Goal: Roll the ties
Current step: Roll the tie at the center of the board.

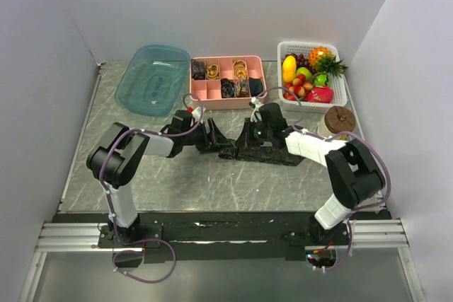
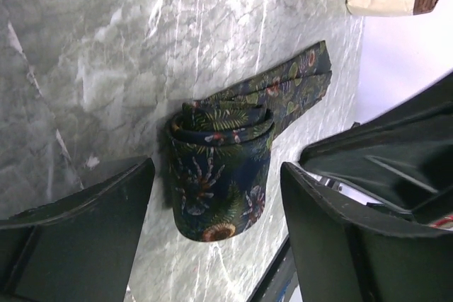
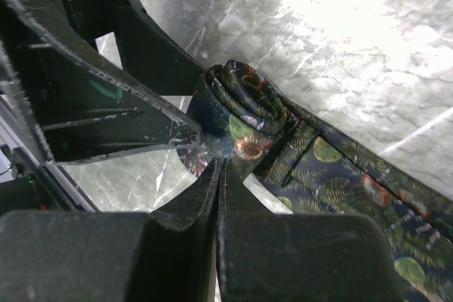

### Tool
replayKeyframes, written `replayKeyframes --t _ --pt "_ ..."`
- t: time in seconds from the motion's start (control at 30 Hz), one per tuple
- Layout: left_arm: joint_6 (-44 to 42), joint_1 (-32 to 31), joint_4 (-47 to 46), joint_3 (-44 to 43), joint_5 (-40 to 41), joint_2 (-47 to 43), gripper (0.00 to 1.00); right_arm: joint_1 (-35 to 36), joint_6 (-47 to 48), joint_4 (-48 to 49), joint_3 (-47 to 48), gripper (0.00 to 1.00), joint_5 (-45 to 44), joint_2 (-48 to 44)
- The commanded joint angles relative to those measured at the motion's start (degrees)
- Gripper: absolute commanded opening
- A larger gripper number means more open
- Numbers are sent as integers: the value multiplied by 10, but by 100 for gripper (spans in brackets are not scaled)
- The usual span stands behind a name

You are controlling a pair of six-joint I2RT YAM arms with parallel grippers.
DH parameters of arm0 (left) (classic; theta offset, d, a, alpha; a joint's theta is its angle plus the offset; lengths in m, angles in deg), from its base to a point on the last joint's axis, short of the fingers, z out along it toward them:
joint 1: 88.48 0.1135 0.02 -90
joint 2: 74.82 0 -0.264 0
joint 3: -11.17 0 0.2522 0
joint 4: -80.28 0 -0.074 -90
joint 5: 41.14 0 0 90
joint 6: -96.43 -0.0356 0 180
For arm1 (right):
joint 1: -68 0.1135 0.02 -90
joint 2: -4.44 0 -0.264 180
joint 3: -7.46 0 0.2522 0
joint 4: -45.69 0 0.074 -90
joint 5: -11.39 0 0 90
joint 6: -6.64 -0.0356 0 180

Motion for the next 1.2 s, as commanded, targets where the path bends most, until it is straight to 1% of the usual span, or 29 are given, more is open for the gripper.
replayKeyframes --t 0.0,0.1,0.3,0.53,0.57,0.6,0.7,0.77,0.8,0.87,0.93,0.97,1.03,1.07,1.13,1.17 --pt "1 -2 -14 1 5 22 75 8 11 2 30 0 -16 36" --pt "2 -4 -20 1 4 27 72 8 11 5 38 0 -18 55" --pt "6 -9 -42 8 -2 28 69 9 10 -4 51 0 -43 83" --pt "-3 -22 -46 -6 4 45 66 9 9 1 57 0 -44 99" --pt "-3 -25 -48 -8 5 46 64 9 8 2 58 0 -44 102" --pt "-3 -27 -49 -9 5 48 59 9 9 2 57 0 -44 105" --pt "-2 -31 -56 -9 14 48 54 8 7 8 55 0 -38 114" --pt "-2 -31 -65 -9 23 49 53 9 6 15 54 0 -34 120" --pt "-1 -31 -67 -11 23 50 51 9 5 19 52 0 -33 122" --pt "0 -32 -77 -15 24 56 46 8 5 23 53 0 -31 131" --pt "-1 -33 -83 -19 24 59 38 9 5 26 56 0 -27 140" --pt "-4 -35 -79 -26 26 61 30 8 5 31 55 0 -25 142" --pt "-10 -35 -65 -34 30 59 23 8 5 33 60 0 -20 151" --pt "-17 -37 -46 -42 35 57 17 8 5 33 63 0 -18 154" --pt "-26 -37 -21 -49 42 47 11 11 4 36 71 0 -8 163" --pt "-38 -38 -6 -58 54 42 6 15 4 36 75 0 -7 167"
